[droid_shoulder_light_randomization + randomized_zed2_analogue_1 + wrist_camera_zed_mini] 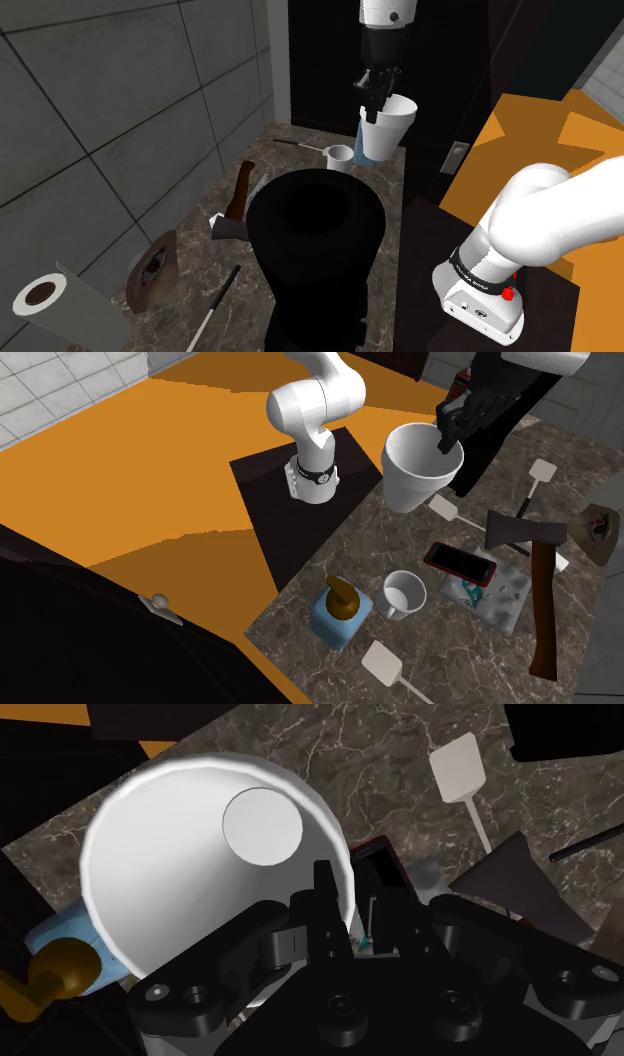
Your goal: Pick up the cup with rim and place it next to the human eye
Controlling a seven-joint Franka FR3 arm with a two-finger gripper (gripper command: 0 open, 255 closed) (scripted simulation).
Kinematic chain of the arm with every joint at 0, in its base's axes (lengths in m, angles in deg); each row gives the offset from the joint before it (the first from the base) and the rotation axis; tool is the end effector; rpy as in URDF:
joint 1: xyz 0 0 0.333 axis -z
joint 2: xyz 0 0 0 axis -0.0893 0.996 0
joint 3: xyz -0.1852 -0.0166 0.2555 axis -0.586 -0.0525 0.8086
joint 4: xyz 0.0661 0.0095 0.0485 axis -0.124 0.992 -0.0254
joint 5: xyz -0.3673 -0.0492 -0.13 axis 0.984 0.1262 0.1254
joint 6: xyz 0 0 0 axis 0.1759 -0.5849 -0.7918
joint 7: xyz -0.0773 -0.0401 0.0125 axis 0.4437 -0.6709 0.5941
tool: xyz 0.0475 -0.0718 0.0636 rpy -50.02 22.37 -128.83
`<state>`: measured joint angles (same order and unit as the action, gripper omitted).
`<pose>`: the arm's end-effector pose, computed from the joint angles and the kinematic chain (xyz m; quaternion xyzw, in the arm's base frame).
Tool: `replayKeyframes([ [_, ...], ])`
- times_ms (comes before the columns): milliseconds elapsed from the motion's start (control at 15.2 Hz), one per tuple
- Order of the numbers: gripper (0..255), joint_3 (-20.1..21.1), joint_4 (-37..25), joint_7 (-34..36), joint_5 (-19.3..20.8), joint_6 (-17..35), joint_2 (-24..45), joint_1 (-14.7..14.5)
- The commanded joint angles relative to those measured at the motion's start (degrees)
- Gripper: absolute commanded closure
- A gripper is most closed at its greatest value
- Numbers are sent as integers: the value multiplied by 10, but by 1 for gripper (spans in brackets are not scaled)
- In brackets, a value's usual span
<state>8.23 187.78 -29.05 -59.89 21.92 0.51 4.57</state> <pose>0.3397 0.0954 0.5950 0.9991 -0.0017 -0.0407 0.0130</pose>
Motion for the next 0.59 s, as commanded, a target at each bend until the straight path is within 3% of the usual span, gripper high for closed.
replayKeyframes([
  [0,255,22,-11,27,-13,5,13,-7],
  [528,255,118,-85,142,-49,19,91,-30],
])
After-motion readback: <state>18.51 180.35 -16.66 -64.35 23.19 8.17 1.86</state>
